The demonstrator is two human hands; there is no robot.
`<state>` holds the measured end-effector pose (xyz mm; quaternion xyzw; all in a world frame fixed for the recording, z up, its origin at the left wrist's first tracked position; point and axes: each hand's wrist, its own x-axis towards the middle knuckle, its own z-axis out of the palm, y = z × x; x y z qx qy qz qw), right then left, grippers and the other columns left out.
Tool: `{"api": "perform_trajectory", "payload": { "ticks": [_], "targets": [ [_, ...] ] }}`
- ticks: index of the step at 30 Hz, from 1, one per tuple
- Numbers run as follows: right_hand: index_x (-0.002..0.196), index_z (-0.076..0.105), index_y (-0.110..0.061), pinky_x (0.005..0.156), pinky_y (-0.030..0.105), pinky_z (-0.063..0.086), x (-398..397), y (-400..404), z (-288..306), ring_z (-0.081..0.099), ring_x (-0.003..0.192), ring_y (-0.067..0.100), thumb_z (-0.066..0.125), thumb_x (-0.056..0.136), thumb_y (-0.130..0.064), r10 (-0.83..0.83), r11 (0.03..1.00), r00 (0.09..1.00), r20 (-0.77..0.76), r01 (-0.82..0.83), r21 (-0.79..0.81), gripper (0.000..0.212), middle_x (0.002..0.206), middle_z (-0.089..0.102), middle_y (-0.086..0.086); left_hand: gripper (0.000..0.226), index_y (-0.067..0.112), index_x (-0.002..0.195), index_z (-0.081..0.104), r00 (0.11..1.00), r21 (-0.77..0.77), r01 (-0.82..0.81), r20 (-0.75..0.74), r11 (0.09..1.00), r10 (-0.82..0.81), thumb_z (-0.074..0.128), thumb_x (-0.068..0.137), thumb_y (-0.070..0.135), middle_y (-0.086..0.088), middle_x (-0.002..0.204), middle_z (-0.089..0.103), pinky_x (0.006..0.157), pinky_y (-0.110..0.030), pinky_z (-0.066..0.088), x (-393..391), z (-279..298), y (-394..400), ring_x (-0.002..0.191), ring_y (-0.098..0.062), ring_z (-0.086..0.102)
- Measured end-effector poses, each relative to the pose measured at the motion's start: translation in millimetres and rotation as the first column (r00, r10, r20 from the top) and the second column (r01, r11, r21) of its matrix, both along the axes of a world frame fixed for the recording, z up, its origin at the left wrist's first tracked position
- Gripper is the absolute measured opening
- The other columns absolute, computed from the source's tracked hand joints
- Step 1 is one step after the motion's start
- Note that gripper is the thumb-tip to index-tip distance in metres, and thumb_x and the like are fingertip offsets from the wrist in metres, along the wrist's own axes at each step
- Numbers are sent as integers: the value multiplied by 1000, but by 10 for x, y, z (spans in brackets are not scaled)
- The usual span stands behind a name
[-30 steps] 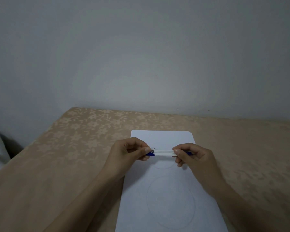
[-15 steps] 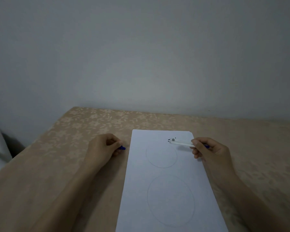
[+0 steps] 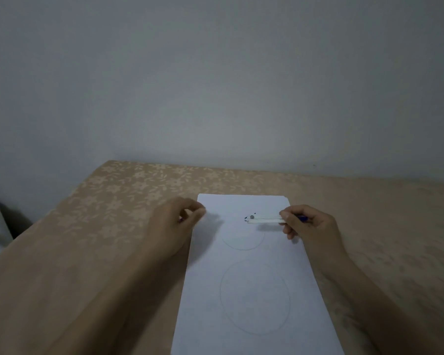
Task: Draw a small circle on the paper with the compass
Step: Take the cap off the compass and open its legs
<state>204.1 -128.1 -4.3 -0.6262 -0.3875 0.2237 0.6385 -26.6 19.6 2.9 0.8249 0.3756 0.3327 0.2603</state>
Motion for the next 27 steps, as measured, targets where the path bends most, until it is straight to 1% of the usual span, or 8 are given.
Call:
{"api": "perform_trajectory", "payload": {
  "ticks": [2, 4, 8, 13, 16, 20, 24, 27],
  "targets": [
    [75, 72, -11, 45, 19, 48, -83, -1, 29, 58, 46, 10, 67, 84, 0, 101, 995, 994, 43, -101, -2, 15, 54, 68, -2, 12, 34, 84, 74, 978, -139, 178, 134, 974, -159, 66, 86, 25, 17, 88, 72, 62, -12, 47, 112, 28, -171, 76, -1, 63],
    [75, 73, -11, 47, 18, 48, -158, -1, 49, 59, 47, 11, 67, 84, 2, 177, 984, 982, 69, -177, -3, 17, 57, 68, -3, 16, 37, 82, 74, 942, -216, 323, 169, 921, -290, 69, 85, 22, 22, 86, 73, 62, -9, 45, 190, 30, -282, 75, 1, 65],
    [81, 75, -17, 53, 19, 51, -209, 5, 66, 62, 52, 14, 72, 80, -5, 201, 979, 979, -34, -200, 24, 12, 63, 69, -1, 19, 30, 78, 77, 881, -326, 472, 211, 819, -424, 69, 85, 14, 14, 68, 72, 58, -11, 42, 232, 30, -356, 63, -1, 59],
    [100, 68, -17, 54, 21, 51, -264, 14, 17, 60, 52, 17, 79, 74, -12, 227, 973, 952, -206, -230, 12, 29, 65, 69, 6, 11, 20, 85, 77, 847, -471, 530, 244, 706, -473, 72, 81, 11, 6, 67, 73, 55, -16, 48, 252, 29, -435, 63, -6, 64],
    [95, 68, -12, 55, 21, 52, -353, 21, 19, 61, 52, 16, 83, 67, -19, 240, 969, 943, -231, -246, 1, 32, 65, 71, 7, 7, 15, 78, 75, 859, -542, 511, 285, 667, -426, 75, 77, 7, 4, 61, 71, 57, -16, 50, 255, 24, -466, 59, -7, 64],
    [84, 70, -8, 54, 22, 51, -441, 18, 2, 64, 54, 15, 75, 79, -8, 277, 956, 949, -151, -288, -56, 7, 67, 72, 9, 16, 17, 72, 72, 875, -580, 483, 334, 656, -349, 71, 80, 3, 0, 64, 73, 62, -19, 54, 250, 34, -453, 64, -13, 68],
    [86, 70, -10, 54, 26, 51, -463, 13, 11, 64, 54, 17, 72, 82, -9, 269, 957, 960, -82, -276, -93, 4, 70, 74, 8, 15, 15, 73, 70, 874, -553, 485, 315, 677, -369, 69, 81, 1, 0, 62, 71, 62, -21, 55, 258, 18, -464, 65, -16, 69],
    [90, 71, -9, 62, 24, 55, -462, 6, 18, 68, 62, 18, 68, 85, -4, 283, 956, 959, -32, -285, -65, 7, 74, 75, 10, 14, 13, 76, 70, 873, -526, 488, 310, 697, -377, 67, 81, 1, 2, 61, 69, 62, -21, 55, 266, 0, -448, 65, -16, 68]
  ]
}}
